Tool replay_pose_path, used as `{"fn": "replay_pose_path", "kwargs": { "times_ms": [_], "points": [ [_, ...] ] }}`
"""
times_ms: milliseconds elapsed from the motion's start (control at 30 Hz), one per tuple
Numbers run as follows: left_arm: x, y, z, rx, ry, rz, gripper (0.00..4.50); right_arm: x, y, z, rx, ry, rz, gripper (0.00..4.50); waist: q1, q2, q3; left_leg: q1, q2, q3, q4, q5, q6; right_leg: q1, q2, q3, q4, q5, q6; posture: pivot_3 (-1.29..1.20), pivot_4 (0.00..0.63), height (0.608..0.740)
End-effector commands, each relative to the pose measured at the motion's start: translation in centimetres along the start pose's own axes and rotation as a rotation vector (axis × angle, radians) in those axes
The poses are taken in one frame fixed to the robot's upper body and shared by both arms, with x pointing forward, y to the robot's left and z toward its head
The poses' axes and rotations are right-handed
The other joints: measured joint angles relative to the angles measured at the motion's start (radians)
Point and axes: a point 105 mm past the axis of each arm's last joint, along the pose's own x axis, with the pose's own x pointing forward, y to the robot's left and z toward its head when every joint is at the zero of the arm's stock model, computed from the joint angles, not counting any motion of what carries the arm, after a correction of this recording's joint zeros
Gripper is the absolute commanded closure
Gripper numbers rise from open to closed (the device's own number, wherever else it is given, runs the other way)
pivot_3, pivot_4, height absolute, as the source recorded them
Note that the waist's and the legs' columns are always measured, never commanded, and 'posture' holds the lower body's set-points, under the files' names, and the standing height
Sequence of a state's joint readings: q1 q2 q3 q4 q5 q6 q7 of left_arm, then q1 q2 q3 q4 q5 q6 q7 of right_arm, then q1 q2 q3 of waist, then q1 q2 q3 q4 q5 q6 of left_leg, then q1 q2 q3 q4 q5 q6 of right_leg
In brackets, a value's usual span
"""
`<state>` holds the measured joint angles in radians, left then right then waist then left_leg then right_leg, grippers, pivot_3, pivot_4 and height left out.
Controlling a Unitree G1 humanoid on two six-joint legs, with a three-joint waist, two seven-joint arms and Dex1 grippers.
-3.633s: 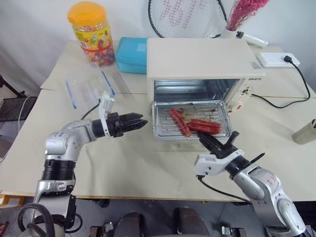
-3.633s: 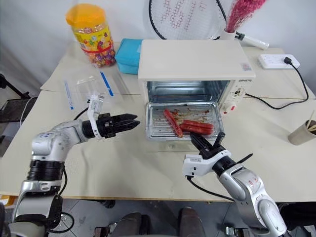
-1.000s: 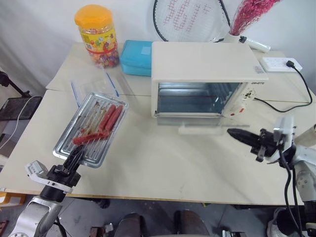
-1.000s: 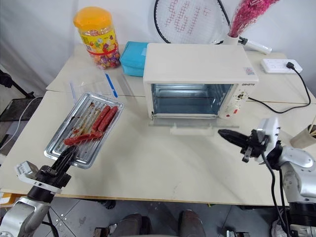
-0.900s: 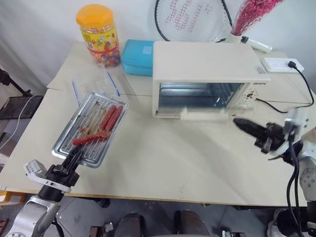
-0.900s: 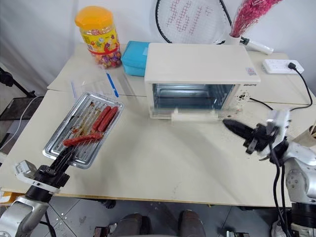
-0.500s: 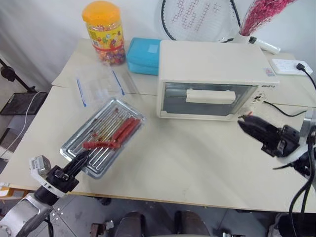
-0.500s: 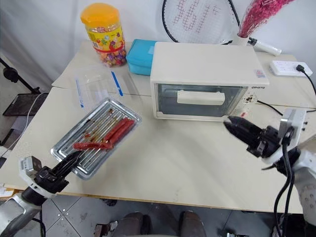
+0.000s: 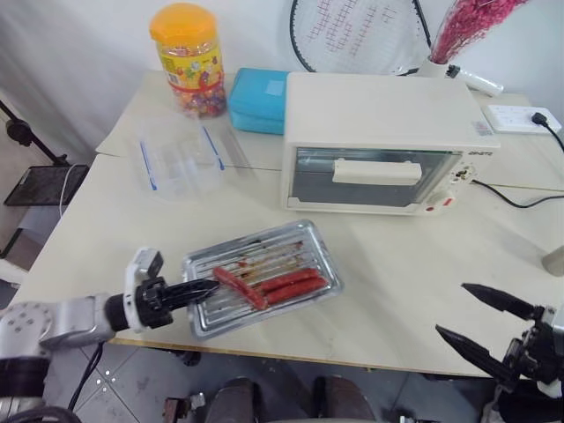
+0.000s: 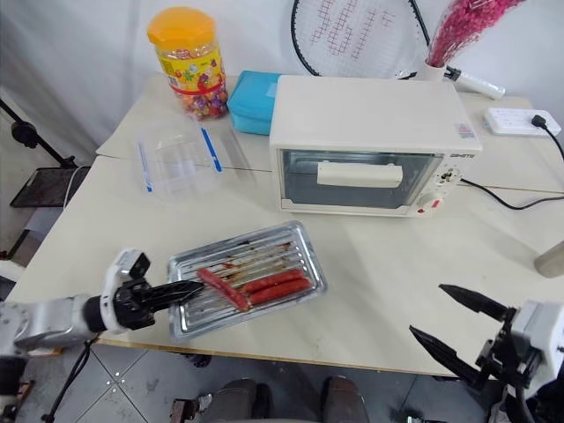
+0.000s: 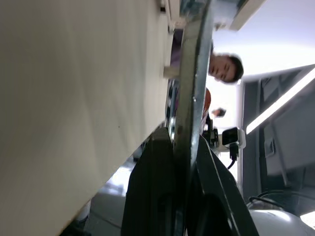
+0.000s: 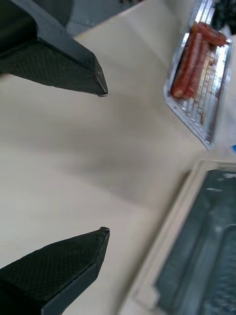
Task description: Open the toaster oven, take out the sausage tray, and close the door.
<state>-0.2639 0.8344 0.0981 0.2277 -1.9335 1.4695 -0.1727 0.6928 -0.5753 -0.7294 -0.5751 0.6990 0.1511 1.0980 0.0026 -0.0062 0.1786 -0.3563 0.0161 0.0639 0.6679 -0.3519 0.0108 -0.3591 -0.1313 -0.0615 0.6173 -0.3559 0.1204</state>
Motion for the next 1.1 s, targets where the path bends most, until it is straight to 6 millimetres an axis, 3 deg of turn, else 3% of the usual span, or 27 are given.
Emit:
{"fn": "replay_pose_path", "kwargs": {
  "times_ms": [33,200,367,567,700,800,933,1100],
  "points": [
    [3.2,-0.2,0.6,0.022,0.121,0.000,4.50,-1.2,0.8,0.8,-0.055,0.004,-0.042,0.02,-0.001,0.000,0.000,0.000,-0.001,0.000,-0.001,0.000,0.000,0.000,0.000,0.000,0.000,0.000,0.000,0.00,0.150,0.740],
    [8.7,0.5,1.7,0.081,0.262,0.082,4.50,-1.8,2.3,1.2,-0.045,0.006,-0.088,0.02,0.013,-0.001,0.000,0.001,-0.004,0.001,-0.002,0.003,0.001,-0.001,0.006,-0.001,0.001,0.001,0.002,0.00,0.150,0.740],
    [12.4,1.2,2.4,0.115,0.323,0.159,4.50,-2.0,3.3,1.5,-0.037,0.012,-0.107,0.02,0.020,-0.001,0.001,0.001,-0.004,0.005,-0.002,0.003,0.000,-0.001,0.009,-0.002,0.000,0.002,0.005,0.00,0.150,0.740],
    [14.2,1.4,2.2,0.143,0.378,0.199,4.50,-2.1,3.8,1.7,-0.030,0.014,-0.126,0.02,0.040,-0.001,0.000,0.002,-0.005,0.005,-0.002,0.003,-0.004,0.000,0.006,-0.002,-0.001,0.003,0.007,0.00,0.150,0.740],
    [13.8,1.3,1.7,0.195,0.408,0.197,3.39,-1.9,3.8,1.4,-0.024,0.015,-0.128,0.00,0.044,-0.001,0.000,0.001,-0.005,0.004,-0.002,0.003,-0.004,0.000,0.003,0.000,-0.002,0.003,0.007,0.00,0.150,0.740],
    [12.5,1.8,2.9,0.287,0.345,0.246,2.46,-1.6,3.5,1.2,-0.026,0.011,-0.117,0.00,0.041,-0.001,0.000,0.000,-0.004,0.003,-0.004,0.004,-0.002,0.000,0.003,0.001,-0.005,0.003,0.007,0.00,0.150,0.740],
    [8.7,2.4,5.0,0.583,0.267,0.305,1.37,-1.4,2.6,1.1,-0.035,0.010,-0.100,0.00,0.013,-0.001,0.001,0.001,-0.002,0.003,-0.004,0.005,-0.003,0.000,0.005,0.000,-0.006,0.003,0.007,0.00,0.150,0.740],
    [3.3,1.5,6.7,0.937,0.202,0.214,0.03,-1.1,1.3,0.9,-0.051,0.015,-0.064,0.00,-0.005,0.001,0.000,0.004,0.000,0.006,-0.005,0.006,-0.007,0.002,0.007,0.003,-0.005,0.004,0.006,0.00,0.150,0.740]
  ]
}}
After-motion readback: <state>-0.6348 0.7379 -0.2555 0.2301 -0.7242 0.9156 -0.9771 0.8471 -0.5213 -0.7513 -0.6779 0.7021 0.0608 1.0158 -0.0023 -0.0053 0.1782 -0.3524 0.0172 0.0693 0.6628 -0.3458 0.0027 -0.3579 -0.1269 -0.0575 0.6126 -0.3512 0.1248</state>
